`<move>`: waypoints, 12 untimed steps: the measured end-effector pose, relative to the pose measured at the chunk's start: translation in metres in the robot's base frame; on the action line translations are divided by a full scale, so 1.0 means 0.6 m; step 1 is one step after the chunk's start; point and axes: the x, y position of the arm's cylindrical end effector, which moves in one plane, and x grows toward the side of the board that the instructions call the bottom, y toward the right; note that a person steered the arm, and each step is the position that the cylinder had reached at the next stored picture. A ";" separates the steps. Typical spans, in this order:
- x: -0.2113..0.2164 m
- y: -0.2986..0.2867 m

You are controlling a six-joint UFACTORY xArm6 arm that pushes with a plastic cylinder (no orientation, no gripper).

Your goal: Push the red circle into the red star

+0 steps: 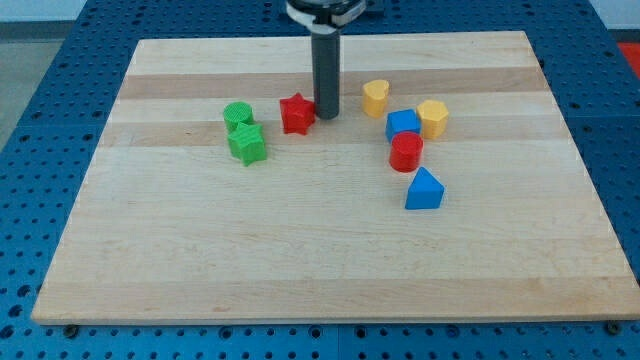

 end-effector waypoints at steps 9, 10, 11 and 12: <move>0.194 0.147; 0.189 0.197; 0.150 0.210; 0.131 0.210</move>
